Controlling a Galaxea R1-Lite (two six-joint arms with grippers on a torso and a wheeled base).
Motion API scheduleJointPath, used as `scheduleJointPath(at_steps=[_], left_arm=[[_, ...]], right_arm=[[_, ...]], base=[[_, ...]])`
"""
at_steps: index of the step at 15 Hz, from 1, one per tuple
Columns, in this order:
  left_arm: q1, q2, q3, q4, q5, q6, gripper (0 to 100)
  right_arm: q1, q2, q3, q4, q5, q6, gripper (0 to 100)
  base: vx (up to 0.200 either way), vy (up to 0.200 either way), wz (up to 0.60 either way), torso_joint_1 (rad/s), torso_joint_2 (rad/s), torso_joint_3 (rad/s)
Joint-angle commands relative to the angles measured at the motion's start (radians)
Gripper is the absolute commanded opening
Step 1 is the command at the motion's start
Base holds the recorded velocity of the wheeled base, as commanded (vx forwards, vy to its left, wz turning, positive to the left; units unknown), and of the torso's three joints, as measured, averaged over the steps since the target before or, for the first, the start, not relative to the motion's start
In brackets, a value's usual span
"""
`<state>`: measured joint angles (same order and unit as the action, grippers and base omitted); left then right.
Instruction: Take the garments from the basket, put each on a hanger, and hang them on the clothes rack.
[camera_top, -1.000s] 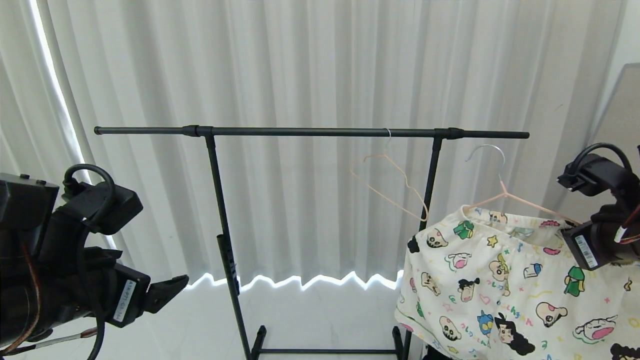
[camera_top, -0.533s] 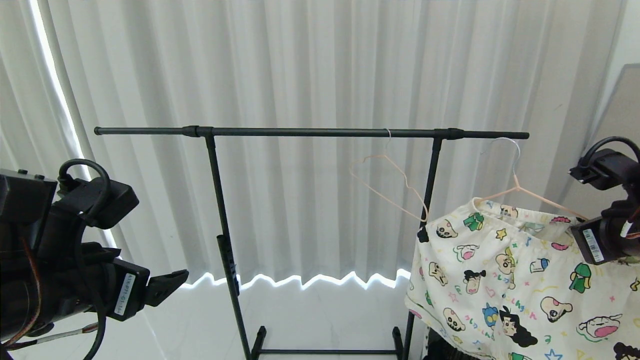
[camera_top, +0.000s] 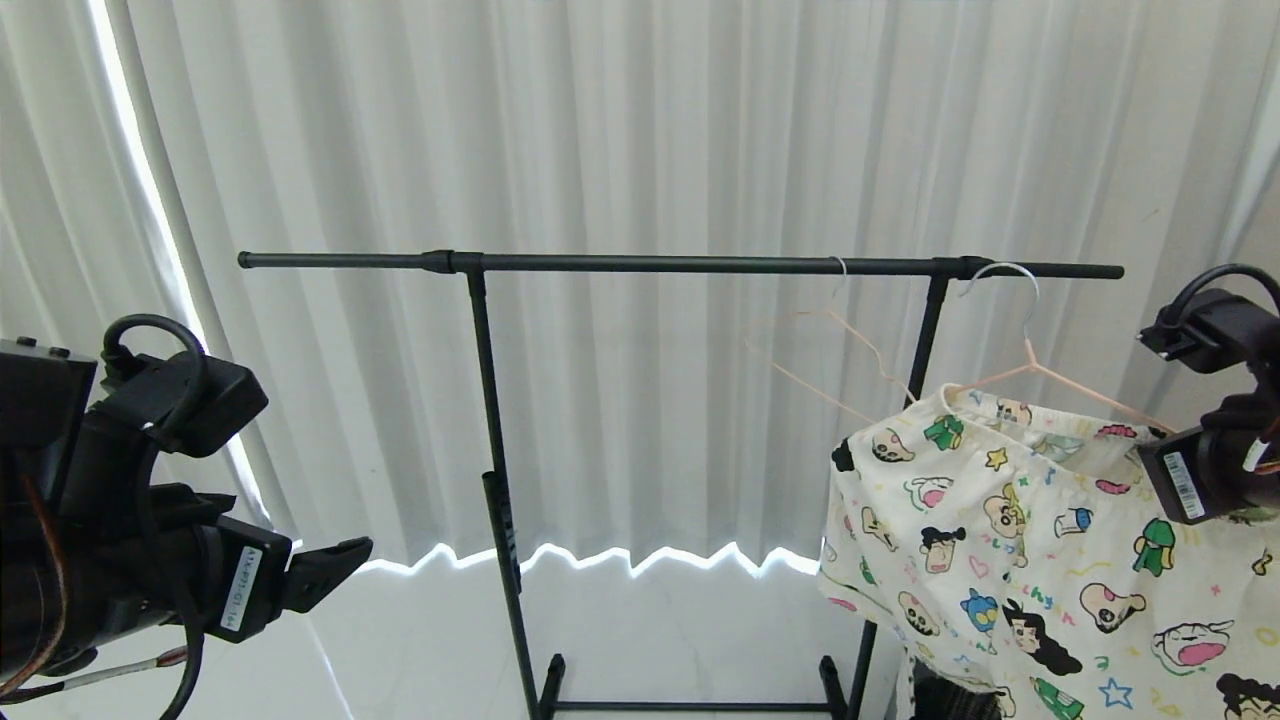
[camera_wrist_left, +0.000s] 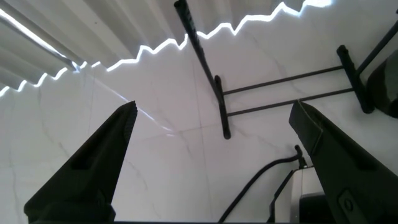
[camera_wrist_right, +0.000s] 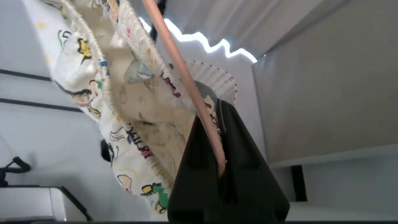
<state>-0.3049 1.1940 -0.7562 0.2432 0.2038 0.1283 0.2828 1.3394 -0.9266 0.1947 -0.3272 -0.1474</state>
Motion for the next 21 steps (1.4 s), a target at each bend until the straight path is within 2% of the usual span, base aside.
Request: scheduleJointPath(at_steps=[1, 4, 6, 11, 21], left_arm=[[0.000, -0.004, 0.000, -0.001, 0.000, 0.001, 100], [-0.003, -0.008, 0.001, -0.001, 0.000, 0.001, 100], [-0.011, -0.017, 0.000, -0.001, 0.002, 0.002, 100], [-0.034, -0.047, 0.001, -0.001, 0.063, -0.001, 100], [-0.051, -0.056, 0.001, -0.001, 0.062, -0.003, 100]], right_arm=[[0.022, 0.001, -0.001, -0.011, -0.001, 0.008, 0], [0.065, 0.032, -0.017, -0.066, 0.000, 0.019, 0], [0.079, 0.077, -0.066, -0.098, 0.000, 0.019, 0], [0.105, 0.162, -0.161, -0.120, -0.003, 0.020, 0], [0.131, 0.178, -0.163, -0.132, -0.004, 0.020, 0]], base=[[0.000, 0.000, 0.00, 0.000, 0.00, 0.000], [0.000, 0.000, 0.00, 0.000, 0.00, 0.000], [0.000, 0.000, 0.00, 0.000, 0.00, 0.000], [0.000, 0.000, 0.00, 0.000, 0.00, 0.000], [0.200, 0.000, 0.00, 0.002, 0.00, 0.003]])
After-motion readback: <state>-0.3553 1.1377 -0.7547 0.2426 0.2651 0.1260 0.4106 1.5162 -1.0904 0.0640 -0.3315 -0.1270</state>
